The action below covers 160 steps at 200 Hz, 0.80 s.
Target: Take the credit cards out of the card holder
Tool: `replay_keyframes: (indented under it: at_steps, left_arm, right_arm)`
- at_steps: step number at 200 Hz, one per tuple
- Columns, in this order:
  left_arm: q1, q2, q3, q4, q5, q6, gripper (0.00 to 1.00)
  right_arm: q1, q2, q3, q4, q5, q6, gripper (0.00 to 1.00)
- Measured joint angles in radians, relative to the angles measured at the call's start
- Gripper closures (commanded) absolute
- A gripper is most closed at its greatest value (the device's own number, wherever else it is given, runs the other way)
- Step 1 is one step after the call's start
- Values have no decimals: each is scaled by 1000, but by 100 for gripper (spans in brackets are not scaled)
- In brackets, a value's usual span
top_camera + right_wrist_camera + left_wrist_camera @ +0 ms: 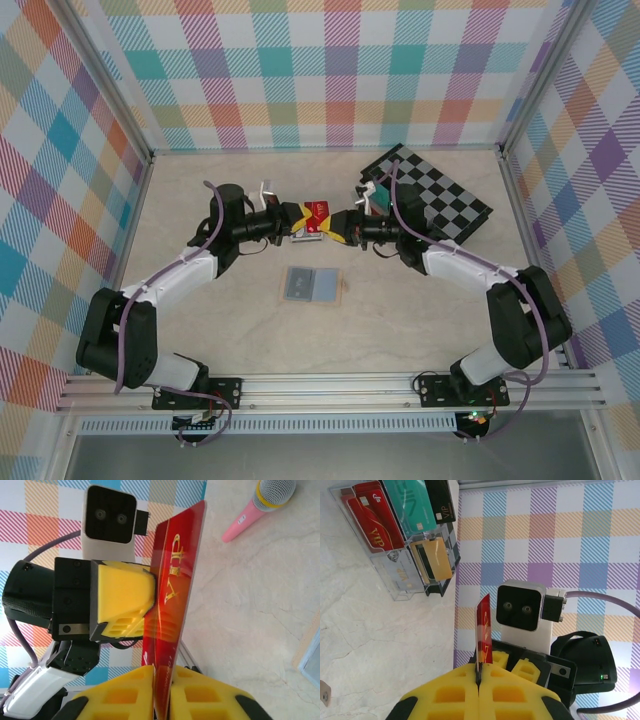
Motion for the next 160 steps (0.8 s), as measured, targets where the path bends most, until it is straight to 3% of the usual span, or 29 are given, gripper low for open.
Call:
replay_keyframes:
  at_steps: [6,45,62,98,132,160]
  left_arm:
    - [0,-3,-2,-1,-4,1,94]
    - [-1,-43,-1,-124,-62,66,29]
    - [-1,-48,10,-249,-112,130,14]
    - [-1,-48,18,-453,-199,221,0]
    - [-1,-48,37,-636,-299,318,0]
    - [-1,-47,82,-766,-391,401,0]
  right_arm:
    - [0,-3,0,-4,6,2,96]
    - [6,-28,24,-132,55,-96,100]
    - [5,-29,80,-280,101,-214,100]
    - [4,-26,261,-670,293,-551,100]
    - [-3,35,395,-916,481,-835,100]
    - [-10,178,542,-1078,637,-1056,100]
